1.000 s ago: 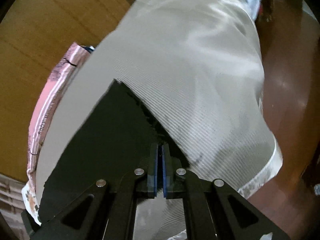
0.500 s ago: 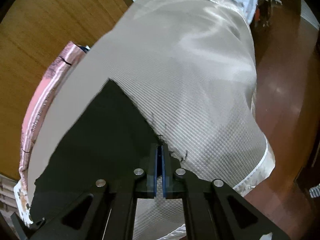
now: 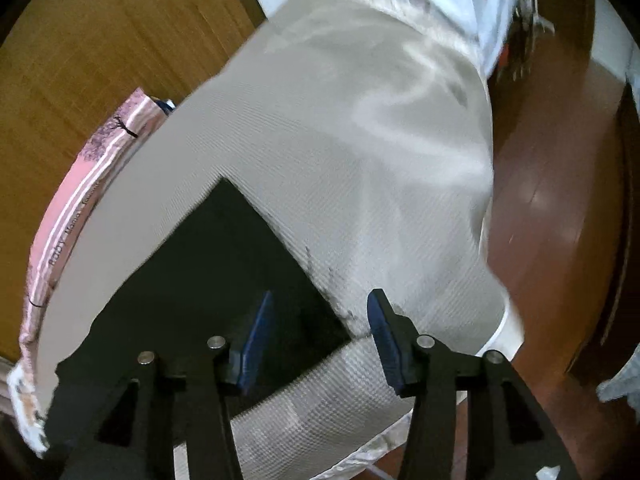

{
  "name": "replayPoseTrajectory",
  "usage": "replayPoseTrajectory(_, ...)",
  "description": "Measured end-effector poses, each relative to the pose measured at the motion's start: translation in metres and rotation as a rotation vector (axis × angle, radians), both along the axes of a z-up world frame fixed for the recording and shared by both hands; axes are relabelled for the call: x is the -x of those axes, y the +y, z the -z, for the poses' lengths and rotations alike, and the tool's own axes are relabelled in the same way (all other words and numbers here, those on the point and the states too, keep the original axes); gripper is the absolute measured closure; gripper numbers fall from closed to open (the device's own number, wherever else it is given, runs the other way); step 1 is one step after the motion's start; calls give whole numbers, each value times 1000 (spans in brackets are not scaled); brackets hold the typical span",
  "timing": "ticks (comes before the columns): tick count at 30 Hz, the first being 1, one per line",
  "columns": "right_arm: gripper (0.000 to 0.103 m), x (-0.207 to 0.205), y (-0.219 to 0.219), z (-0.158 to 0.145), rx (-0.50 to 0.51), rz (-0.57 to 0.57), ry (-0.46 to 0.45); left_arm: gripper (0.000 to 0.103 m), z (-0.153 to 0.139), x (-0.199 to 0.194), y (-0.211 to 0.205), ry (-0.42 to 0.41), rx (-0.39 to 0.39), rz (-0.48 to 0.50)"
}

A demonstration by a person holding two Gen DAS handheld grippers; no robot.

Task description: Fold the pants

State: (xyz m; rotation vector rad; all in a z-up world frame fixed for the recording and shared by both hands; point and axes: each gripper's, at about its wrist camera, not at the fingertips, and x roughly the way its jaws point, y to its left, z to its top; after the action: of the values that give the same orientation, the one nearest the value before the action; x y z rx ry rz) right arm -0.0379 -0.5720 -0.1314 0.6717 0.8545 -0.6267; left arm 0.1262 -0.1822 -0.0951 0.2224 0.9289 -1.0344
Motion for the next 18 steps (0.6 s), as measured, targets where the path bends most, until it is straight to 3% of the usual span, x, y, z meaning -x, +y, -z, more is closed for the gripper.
replayPoseTrajectory(3, 56, -16, 15, -22, 28, -56, -41, 53, -10, -25, 34, -49, 6, -133)
replayPoseTrajectory(9, 56, -92, 87, -34, -38, -342, -95, 53, 1, -83, 123, -82, -65, -442)
replayPoseTrajectory(13, 56, -159, 163, -29, -66, -572, -90, 53, 15, -98, 167, -75, -94, -559)
replayPoseTrajectory(18, 56, -225, 252, -14, -113, -792, -75, 53, 36, -102, 200, -76, -127, -609)
